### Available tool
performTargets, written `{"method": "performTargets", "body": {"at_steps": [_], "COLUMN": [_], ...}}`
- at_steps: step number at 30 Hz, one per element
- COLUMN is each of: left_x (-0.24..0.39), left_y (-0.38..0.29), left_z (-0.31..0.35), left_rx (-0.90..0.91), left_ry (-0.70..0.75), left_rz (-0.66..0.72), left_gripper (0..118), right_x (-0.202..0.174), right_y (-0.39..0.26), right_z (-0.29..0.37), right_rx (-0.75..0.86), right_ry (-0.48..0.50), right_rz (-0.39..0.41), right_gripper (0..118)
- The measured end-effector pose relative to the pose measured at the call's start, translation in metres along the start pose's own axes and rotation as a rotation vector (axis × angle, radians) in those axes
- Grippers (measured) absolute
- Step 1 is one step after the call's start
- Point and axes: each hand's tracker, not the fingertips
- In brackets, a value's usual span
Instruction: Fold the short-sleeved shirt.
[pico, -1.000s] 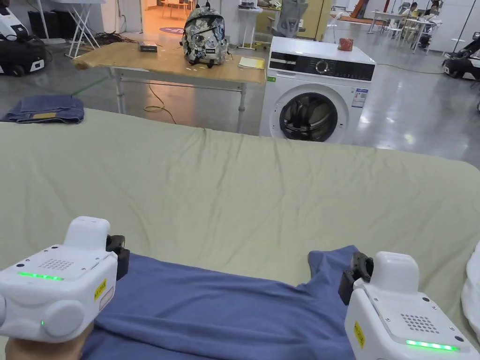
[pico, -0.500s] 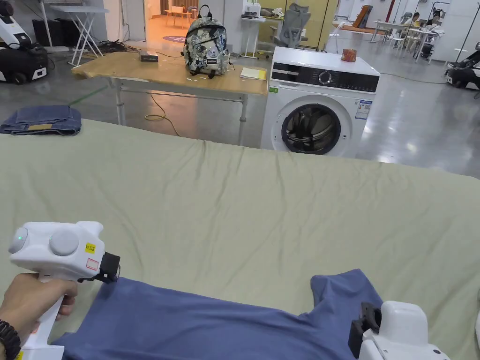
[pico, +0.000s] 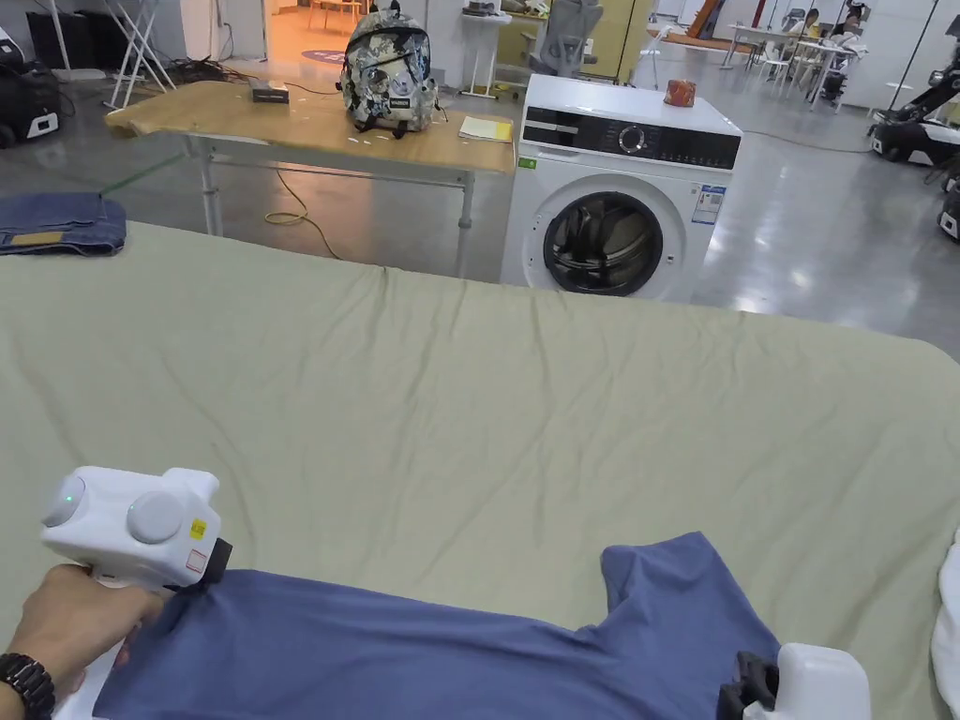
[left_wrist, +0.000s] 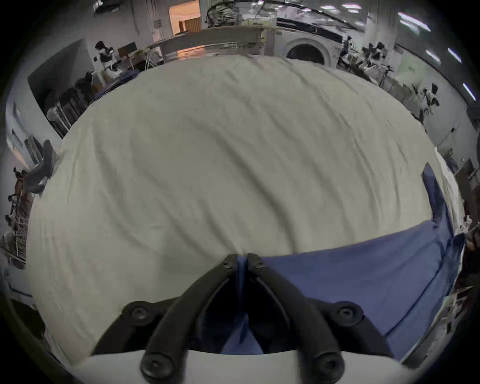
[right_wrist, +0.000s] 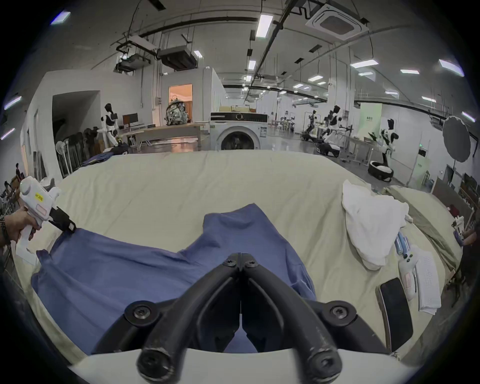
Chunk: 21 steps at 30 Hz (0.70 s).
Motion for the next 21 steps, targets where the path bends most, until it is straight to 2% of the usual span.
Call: {"method": "performTargets", "body": {"at_steps": [7, 9, 11, 13, 14, 15, 16, 21], "left_x": [-0.014, -0.017, -0.02, -0.023, -0.023, -0.024, -0.024, -0.023], "left_y": [-0.009, -0.012, -0.014, -0.017, -0.019, -0.021, -0.023, -0.028], "left_z": [0.034, 0.045, 0.048, 0.05, 0.049, 0.049, 0.049, 0.044], "left_rx": [0.167, 0.171, 0.185, 0.187, 0.196, 0.194, 0.197, 0.195], "left_ry": [-0.038, -0.053, -0.054, -0.059, -0.06, -0.059, -0.056, -0.052], "left_rz": [0.026, 0.031, 0.028, 0.04, 0.042, 0.046, 0.048, 0.053], "left_gripper": [0, 0, 0, 0, 0, 0, 0, 0], "right_x": [0.033, 0.046, 0.055, 0.063, 0.065, 0.066, 0.068, 0.066], "right_y": [0.039, 0.057, 0.073, 0.082, 0.085, 0.086, 0.086, 0.073], "right_z": [-0.04, -0.065, -0.095, -0.128, -0.144, -0.157, -0.171, -0.221], "right_rx": [-0.114, -0.17, -0.281, -0.336, -0.376, -0.398, -0.435, -0.572], "right_ry": [0.021, 0.017, 0.02, 0.006, 0.012, -0.011, 0.005, 0.023], "right_rz": [-0.039, -0.058, -0.05, -0.023, -0.013, 0.008, 0.015, 0.013], "right_gripper": [0, 5, 29, 67, 71, 71, 71, 71]}}
